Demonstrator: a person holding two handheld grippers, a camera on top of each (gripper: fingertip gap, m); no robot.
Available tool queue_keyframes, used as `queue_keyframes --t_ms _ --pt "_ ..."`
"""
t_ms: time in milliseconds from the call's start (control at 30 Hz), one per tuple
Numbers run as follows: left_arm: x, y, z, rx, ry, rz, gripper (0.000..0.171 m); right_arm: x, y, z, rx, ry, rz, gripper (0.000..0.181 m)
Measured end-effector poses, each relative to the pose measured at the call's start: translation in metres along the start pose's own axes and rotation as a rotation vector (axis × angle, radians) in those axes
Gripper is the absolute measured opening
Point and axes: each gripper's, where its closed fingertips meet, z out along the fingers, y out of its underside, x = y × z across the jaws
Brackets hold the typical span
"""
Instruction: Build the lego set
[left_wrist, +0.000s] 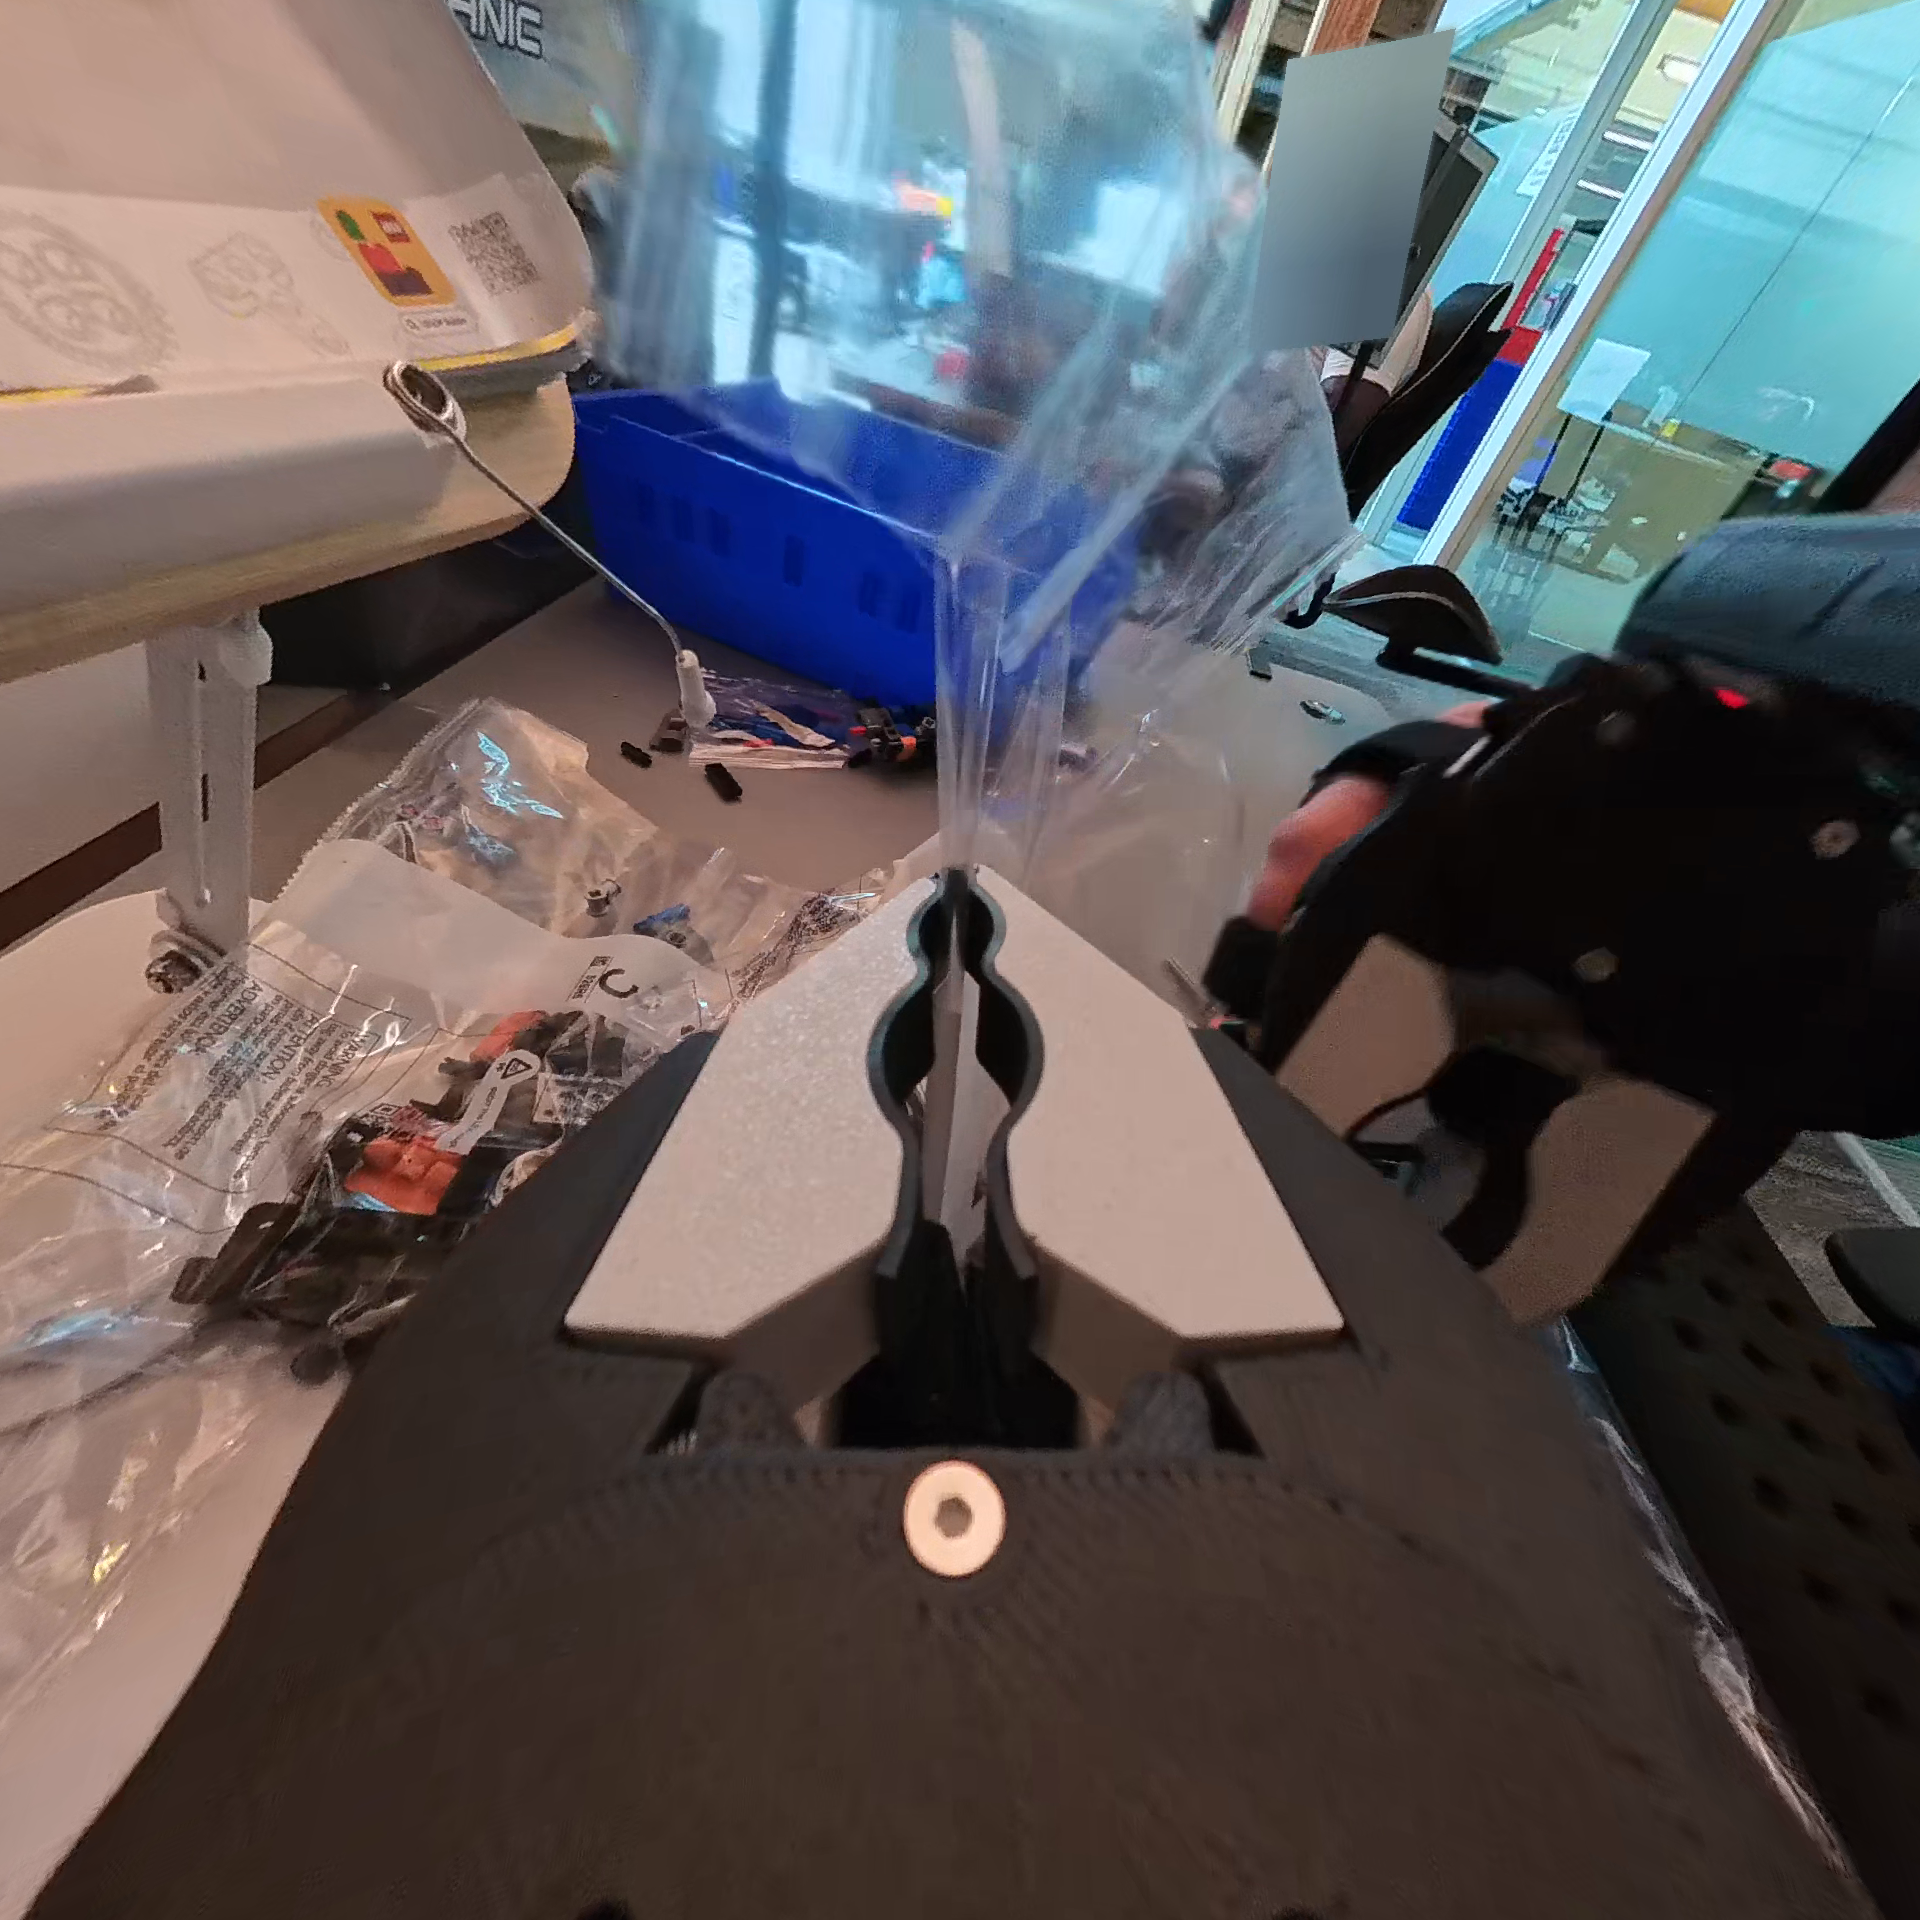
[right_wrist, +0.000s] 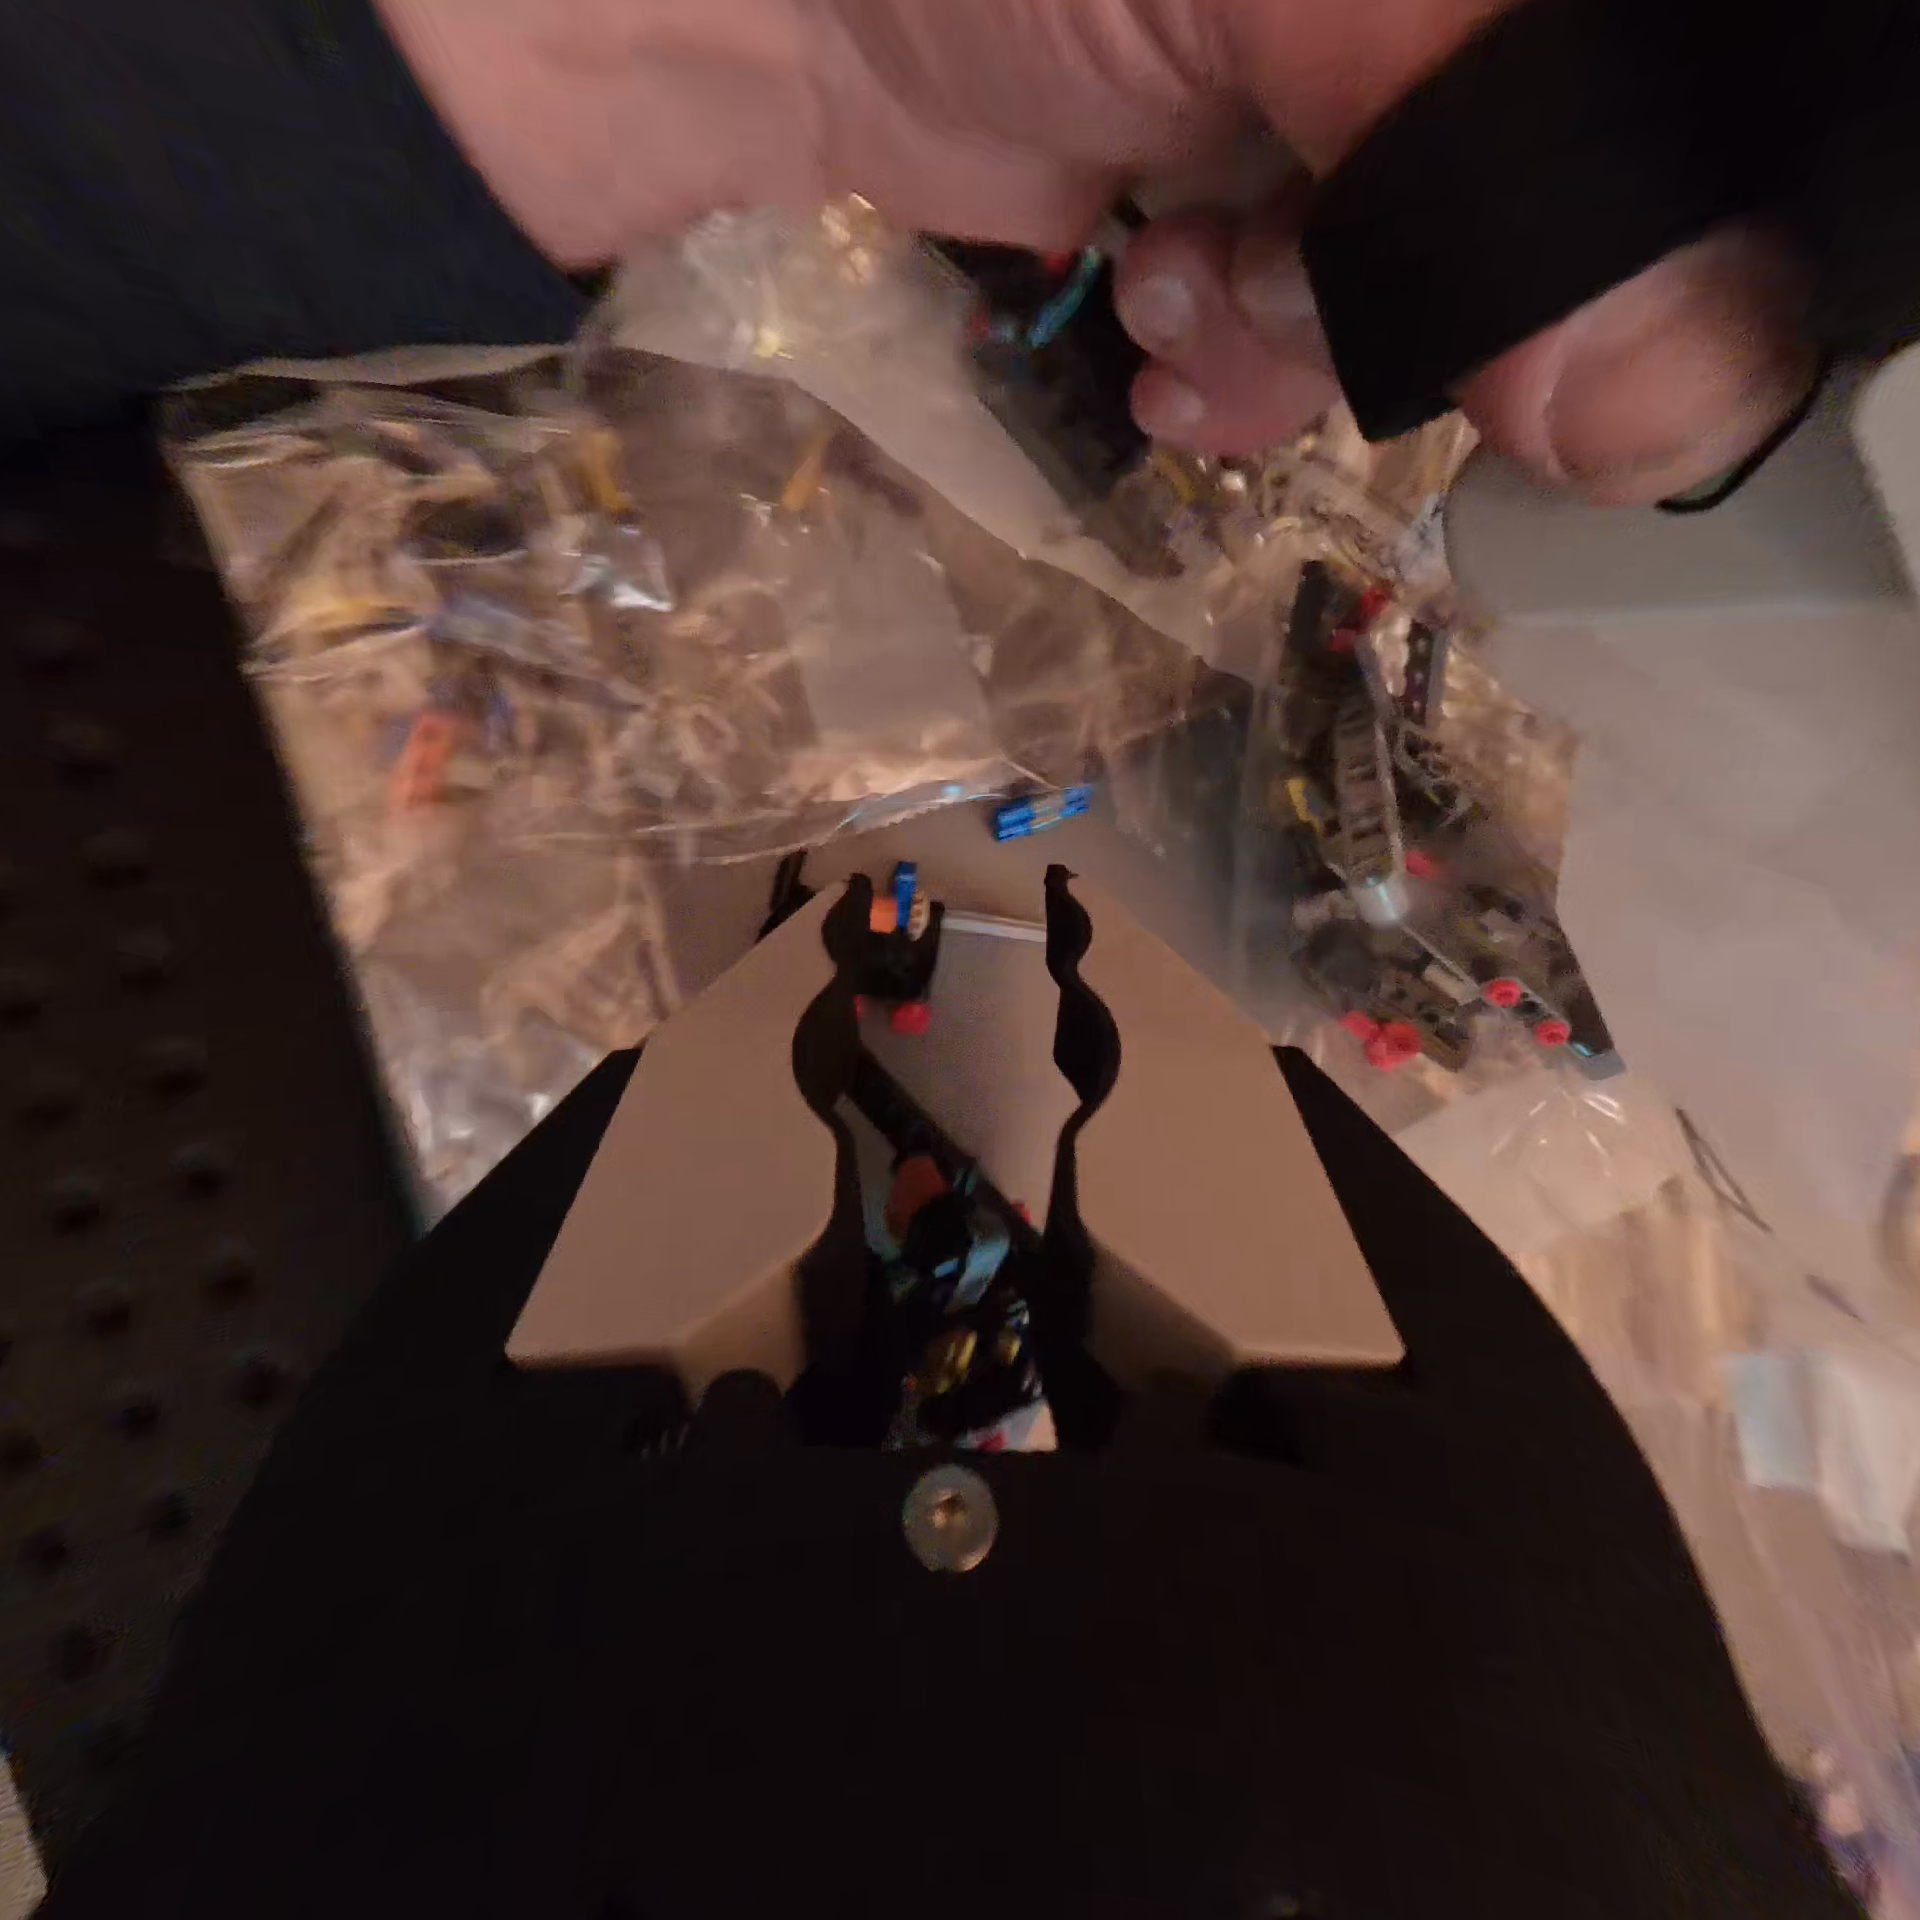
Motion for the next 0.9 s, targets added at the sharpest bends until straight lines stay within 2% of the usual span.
queue_keyframes --t_ms 133,367,467,533,600,900 --pt "-0.001 0.0 -0.002 -0.004 -0.013 0.004 0.0 0.008 0.002 0.025 -0.088 0.016 -0.024 0.035" --pt "-0.005 -0.001 -0.004 0.006 -0.018 -0.013 0.0 0.02 0.008 0.039 -0.244 0.063 -0.06 0.036" --pt "-0.005 -0.002 -0.005 0.01 -0.019 -0.013 0.0 0.02 0.009 0.043 -0.287 0.041 -0.053 0.035" --pt "-0.005 -0.002 -0.005 0.011 -0.019 -0.012 0.0 0.021 0.006 0.046 -0.287 0.041 -0.081 0.023" --pt "-0.004 -0.003 -0.005 0.012 -0.018 -0.012 0.0 0.02 0.004 0.044 -0.271 0.026 -0.08 0.012" --pt "-0.004 -0.004 -0.005 0.013 -0.017 -0.009 0.0 0.029 0.03 0.018 -0.278 0.016 -0.037 0.01"
